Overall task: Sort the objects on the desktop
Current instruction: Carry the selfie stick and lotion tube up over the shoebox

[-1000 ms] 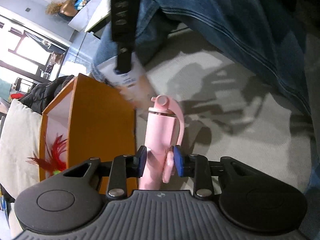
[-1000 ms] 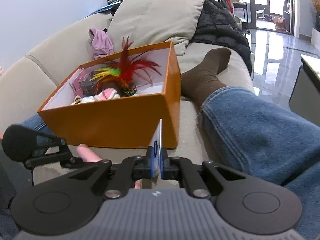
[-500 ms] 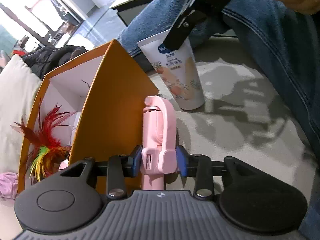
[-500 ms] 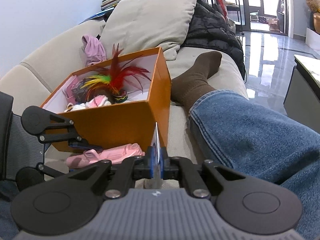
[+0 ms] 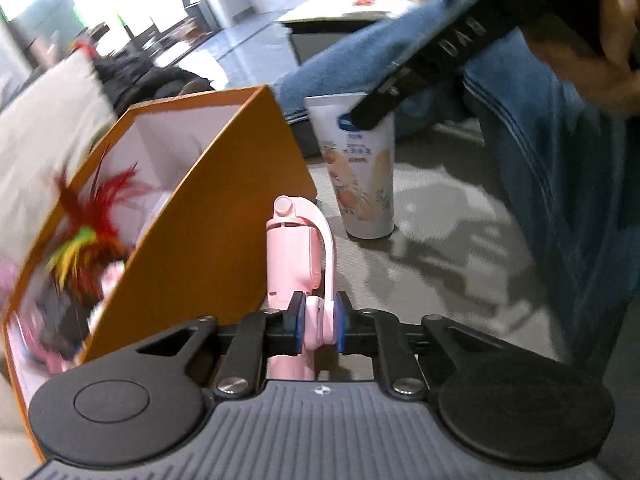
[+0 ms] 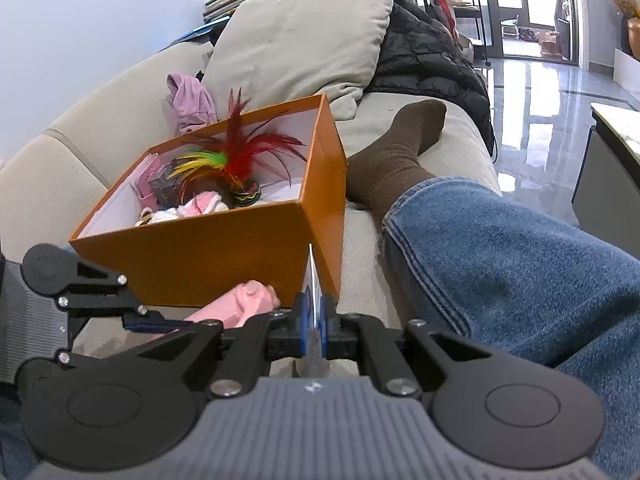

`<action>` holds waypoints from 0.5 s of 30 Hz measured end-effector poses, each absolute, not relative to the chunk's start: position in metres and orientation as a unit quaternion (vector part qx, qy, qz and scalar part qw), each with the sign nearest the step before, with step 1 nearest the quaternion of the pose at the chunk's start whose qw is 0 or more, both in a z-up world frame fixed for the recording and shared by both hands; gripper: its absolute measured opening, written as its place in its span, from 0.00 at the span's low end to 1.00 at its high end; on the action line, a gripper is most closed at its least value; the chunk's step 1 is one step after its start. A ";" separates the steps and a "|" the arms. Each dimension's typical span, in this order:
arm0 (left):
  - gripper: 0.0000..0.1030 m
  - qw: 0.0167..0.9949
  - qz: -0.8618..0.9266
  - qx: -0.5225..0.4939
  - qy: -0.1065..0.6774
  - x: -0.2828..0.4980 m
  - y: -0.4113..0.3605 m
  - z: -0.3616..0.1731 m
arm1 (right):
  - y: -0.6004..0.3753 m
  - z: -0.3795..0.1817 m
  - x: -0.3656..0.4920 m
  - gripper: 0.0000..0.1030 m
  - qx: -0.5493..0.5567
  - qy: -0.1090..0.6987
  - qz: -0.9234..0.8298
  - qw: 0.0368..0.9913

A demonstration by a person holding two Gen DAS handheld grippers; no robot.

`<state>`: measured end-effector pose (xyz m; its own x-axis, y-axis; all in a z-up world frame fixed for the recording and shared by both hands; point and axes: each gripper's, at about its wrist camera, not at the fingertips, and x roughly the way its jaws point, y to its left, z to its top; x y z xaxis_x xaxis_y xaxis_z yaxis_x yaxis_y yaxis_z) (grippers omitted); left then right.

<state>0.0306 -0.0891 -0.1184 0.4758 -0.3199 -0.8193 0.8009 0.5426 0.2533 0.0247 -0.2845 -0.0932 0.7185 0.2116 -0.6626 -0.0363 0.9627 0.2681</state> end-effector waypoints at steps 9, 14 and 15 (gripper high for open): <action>0.13 0.828 -0.325 0.214 0.403 0.029 -0.068 -0.092 | -0.278 -0.077 0.015 0.05 0.102 0.353 0.075 0.927; 0.13 0.844 -0.325 0.123 0.408 0.031 -0.051 -0.055 | -0.280 -0.061 0.014 0.05 0.118 0.346 0.090 0.926; 0.13 0.846 -0.326 0.106 0.408 0.031 -0.048 -0.047 | -0.282 -0.055 0.014 0.04 0.123 0.342 0.095 0.927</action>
<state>0.0315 -0.0482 -0.0467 0.4535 -0.4651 -0.7603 0.6389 0.7644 -0.0865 0.0140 -0.2824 -0.0545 0.7483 0.2603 -0.6101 -0.0926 0.9518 0.2924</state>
